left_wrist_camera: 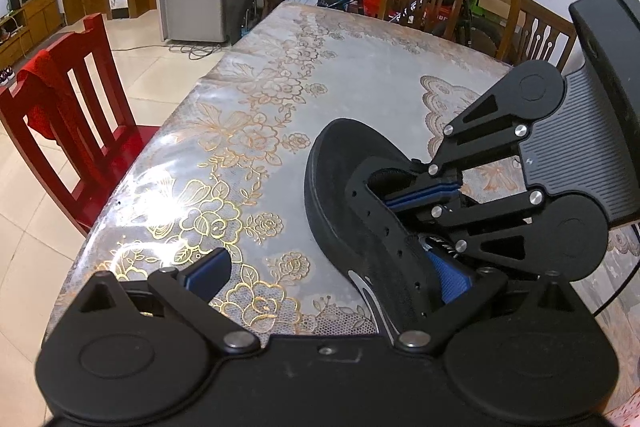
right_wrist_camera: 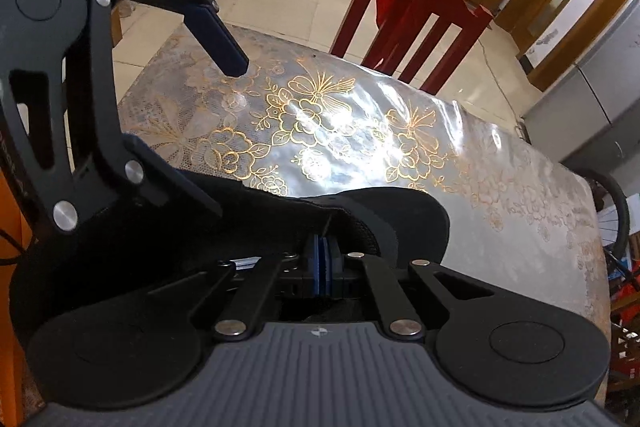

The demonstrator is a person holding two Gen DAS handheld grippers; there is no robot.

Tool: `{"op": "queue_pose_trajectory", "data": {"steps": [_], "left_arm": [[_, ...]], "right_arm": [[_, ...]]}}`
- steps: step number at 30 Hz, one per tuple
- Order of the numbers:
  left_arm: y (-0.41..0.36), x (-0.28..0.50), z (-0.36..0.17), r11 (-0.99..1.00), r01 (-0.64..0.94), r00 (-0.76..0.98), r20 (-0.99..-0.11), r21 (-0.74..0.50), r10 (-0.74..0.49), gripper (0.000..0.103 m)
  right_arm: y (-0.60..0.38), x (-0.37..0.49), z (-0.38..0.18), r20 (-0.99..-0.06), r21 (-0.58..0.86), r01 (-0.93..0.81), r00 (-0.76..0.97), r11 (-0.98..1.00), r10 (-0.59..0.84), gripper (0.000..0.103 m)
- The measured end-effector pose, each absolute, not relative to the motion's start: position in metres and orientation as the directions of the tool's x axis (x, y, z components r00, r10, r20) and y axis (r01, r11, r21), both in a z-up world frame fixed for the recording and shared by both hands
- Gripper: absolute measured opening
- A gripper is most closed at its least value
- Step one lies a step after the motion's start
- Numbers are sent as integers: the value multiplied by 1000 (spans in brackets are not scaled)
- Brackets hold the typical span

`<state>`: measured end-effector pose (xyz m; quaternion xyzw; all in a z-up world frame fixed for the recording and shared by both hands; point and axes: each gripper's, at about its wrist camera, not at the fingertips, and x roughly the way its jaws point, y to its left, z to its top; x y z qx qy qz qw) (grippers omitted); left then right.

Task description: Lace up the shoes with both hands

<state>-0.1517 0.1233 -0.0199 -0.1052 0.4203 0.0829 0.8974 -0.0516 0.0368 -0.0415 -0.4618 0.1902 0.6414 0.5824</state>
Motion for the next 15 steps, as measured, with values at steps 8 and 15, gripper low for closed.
{"op": "queue_pose_trajectory", "data": {"steps": [8,15], "left_arm": [[122,-150,-21,964,-240,629,-775,-119,60,102],[121,-149,-24,964,-239,624,-780,-119,59,102]], "right_arm": [[41,-48,-47,-775,-283,-939,105,-194,623,2],[37,-35,-28,-761,-246,-958,96,-149,642,22]]}}
